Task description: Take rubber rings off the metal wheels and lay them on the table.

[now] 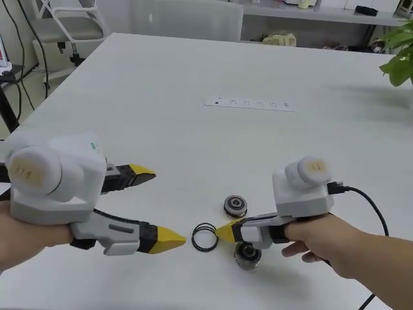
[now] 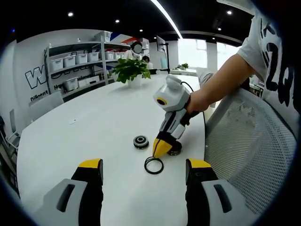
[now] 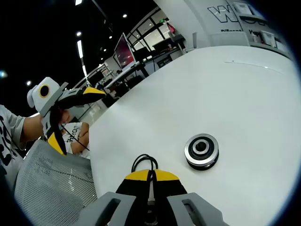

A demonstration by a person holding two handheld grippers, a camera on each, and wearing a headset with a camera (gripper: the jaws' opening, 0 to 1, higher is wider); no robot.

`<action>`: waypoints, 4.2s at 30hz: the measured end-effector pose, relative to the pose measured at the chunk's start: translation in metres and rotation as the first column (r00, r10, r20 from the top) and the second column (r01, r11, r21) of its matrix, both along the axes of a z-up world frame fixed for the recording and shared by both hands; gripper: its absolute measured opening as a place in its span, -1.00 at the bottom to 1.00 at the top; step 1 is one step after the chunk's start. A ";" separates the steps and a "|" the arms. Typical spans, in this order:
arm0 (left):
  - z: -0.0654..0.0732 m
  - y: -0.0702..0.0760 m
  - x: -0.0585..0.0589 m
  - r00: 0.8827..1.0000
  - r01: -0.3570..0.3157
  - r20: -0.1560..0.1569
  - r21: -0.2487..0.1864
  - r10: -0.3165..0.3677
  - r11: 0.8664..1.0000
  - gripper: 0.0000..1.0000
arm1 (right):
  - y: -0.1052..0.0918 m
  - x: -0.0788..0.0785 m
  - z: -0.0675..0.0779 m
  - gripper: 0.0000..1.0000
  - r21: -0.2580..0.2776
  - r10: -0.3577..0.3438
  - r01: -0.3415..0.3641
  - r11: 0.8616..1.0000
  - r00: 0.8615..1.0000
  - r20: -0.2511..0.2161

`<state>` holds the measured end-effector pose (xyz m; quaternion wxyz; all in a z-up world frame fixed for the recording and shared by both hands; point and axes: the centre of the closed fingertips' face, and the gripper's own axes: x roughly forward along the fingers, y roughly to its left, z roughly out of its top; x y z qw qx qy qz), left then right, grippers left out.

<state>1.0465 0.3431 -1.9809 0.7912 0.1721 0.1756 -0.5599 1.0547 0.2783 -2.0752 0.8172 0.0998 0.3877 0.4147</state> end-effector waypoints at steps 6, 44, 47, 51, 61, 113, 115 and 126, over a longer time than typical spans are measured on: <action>-0.001 0.000 0.000 1.000 0.001 -0.003 0.004 -0.001 1.000 0.38 | 0.000 0.002 -0.001 -0.98 -0.002 -0.005 0.005 1.000 1.000 0.005; 0.004 -0.021 0.020 0.999 0.029 -0.026 -0.005 -0.029 1.000 0.34 | -0.038 0.018 0.042 -0.79 0.050 -0.071 0.064 0.997 0.988 0.138; 0.005 -0.025 0.025 0.999 0.026 -0.035 -0.013 -0.027 1.000 0.33 | -0.048 0.021 0.041 -0.75 0.044 -0.078 0.072 0.996 0.984 0.157; 0.004 -0.030 0.029 0.998 0.027 -0.051 -0.022 -0.028 0.999 0.30 | -0.053 0.024 0.044 -0.68 0.033 -0.078 0.073 0.997 0.980 0.185; 0.002 -0.042 0.040 0.997 0.029 -0.068 -0.021 -0.030 0.999 0.24 | -0.067 0.030 0.039 -0.57 -0.026 -0.044 0.052 0.998 0.970 0.240; -0.067 -0.110 0.046 0.972 0.153 -0.190 0.072 -0.137 0.986 -0.32 | -0.060 0.039 -0.003 -0.68 -0.165 0.141 -0.098 0.981 0.952 0.270; -0.068 -0.112 0.046 0.971 0.157 -0.192 0.073 -0.141 0.985 -0.33 | -0.060 0.039 -0.003 -0.69 -0.164 0.140 -0.098 0.982 0.952 0.272; -0.077 -0.121 0.048 0.968 0.183 -0.192 0.109 -0.160 0.977 -0.49 | -0.060 0.039 -0.003 -0.70 -0.156 0.130 -0.089 0.984 0.950 0.283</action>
